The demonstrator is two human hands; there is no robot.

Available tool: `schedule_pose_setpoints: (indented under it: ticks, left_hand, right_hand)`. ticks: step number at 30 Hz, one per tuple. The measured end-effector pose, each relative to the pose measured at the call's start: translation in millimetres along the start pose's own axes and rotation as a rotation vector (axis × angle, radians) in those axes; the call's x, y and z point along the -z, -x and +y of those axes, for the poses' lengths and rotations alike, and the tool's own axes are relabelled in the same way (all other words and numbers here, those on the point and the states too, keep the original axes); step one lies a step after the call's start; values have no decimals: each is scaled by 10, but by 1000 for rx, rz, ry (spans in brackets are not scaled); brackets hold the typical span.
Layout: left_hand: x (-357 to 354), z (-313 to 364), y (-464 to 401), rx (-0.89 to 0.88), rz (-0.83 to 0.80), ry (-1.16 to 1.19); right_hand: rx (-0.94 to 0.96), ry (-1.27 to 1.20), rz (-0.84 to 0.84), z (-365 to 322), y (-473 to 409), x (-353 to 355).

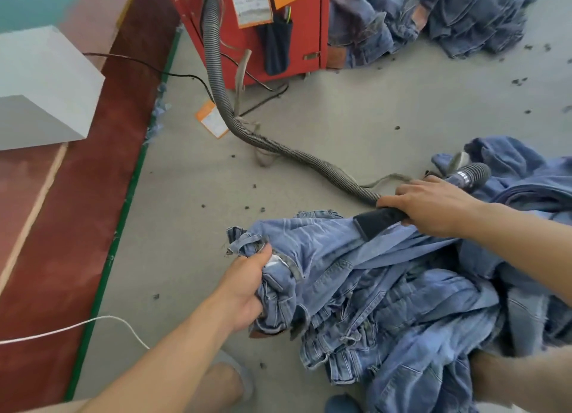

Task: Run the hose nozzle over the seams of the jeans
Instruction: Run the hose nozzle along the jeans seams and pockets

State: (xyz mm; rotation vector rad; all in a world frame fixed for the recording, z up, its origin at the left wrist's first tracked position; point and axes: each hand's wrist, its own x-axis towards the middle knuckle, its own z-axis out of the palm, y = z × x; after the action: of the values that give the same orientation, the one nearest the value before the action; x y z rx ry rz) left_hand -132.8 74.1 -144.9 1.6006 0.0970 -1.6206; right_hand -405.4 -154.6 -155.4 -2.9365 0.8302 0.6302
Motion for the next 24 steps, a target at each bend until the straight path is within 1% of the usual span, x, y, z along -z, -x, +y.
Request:
schedule_pose_setpoints:
  ticks: [3,5,7,8,10,12,14,16,17,19,20,22,24]
  left_hand:
    - [-44,72,-47,8,12,36]
    - [-77,82,-74,1,5,6]
    - [-83,97,-105,0,12,-1]
    - [-80,110,-124,2,17,8]
    - [-78,143,-146,8,19,28]
    - [-96,160,-147,8,19,39]
    - [-114,163,-142,3,24,59]
    - [-126,166,-143,4,25,68]
    - [-128,171,-149,6,22,70]
    - [-132,181,-161,-6,8,59]
    - [-129,179,-169,-19,1,38]
    - [-106,156,-187,-42,-7,-16]
    - [-91,137,-173,-55,-31,-47]
  right_hand:
    - [-10,1,13,-224,-15,58]
    - [72,-14,-9,-427,11,126]
    - [145,-53,39,-564,47,243]
    - [156,-129,94,-581,62,317]
    - [121,-370,214,-523,79,429]
    - [27,-543,255,-364,74,464]
    - [-67,-550,225,-186,73,461]
    - [-135,-448,131,-124,112,415]
    - [-135,-406,79,-159,141,396]
    - [-69,-379,24,-335,185,393]
    - [-17,-380,38,-452,193,422]
    - [85,-434,124,-684,183,561]
    - [133,-619,233,-798,165,769]
